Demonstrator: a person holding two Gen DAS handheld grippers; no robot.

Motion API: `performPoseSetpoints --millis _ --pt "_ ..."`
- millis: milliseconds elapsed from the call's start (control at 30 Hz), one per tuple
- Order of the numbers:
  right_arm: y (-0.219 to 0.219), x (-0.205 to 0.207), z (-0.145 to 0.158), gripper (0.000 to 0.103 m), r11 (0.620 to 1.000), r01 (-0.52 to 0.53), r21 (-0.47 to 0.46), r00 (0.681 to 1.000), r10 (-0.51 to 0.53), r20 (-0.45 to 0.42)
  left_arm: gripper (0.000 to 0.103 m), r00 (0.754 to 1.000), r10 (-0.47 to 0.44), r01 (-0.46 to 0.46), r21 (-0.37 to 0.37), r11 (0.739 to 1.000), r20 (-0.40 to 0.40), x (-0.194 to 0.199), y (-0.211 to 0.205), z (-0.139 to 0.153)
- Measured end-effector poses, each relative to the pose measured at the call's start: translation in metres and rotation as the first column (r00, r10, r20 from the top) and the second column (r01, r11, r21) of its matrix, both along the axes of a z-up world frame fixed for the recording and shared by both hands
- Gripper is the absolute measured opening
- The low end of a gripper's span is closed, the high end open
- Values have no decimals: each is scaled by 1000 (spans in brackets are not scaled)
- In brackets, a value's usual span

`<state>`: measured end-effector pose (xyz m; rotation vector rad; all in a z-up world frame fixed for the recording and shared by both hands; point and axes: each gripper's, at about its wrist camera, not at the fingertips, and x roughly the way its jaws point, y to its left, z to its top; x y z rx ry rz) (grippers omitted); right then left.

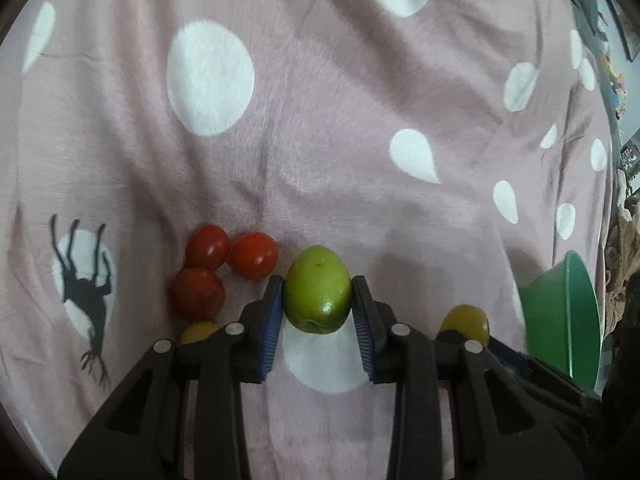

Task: Organize fruits
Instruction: 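Carry the green apple in the left tool over the bowl while the right tool carries the yellow-green fruit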

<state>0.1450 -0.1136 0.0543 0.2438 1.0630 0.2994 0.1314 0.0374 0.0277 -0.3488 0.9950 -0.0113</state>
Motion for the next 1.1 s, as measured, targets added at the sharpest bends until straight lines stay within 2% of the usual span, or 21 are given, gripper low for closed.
performPoseSetpoints --millis 267,533,733,867,1100 --pt "-13 -13 21 38 1000 22 -5 997 -21 71 33 998 -22 20 29 999 65 -35 -6 28" --pt "-40 -30 49 38 997 64 32 985 -69 158 33 986 -64 57 48 997 151 -54 -30 59" --pt "-69 -46 68 38 987 158 10 958 -156 240 33 970 -125 110 80 991 209 -59 -66 77" --pt "-93 -54 73 38 976 215 27 940 -215 265 33 960 -171 161 65 985 223 -61 -90 82" --pt "-143 -67 77 38 927 375 9 888 -362 285 33 935 -263 252 76 965 240 -64 -138 87"
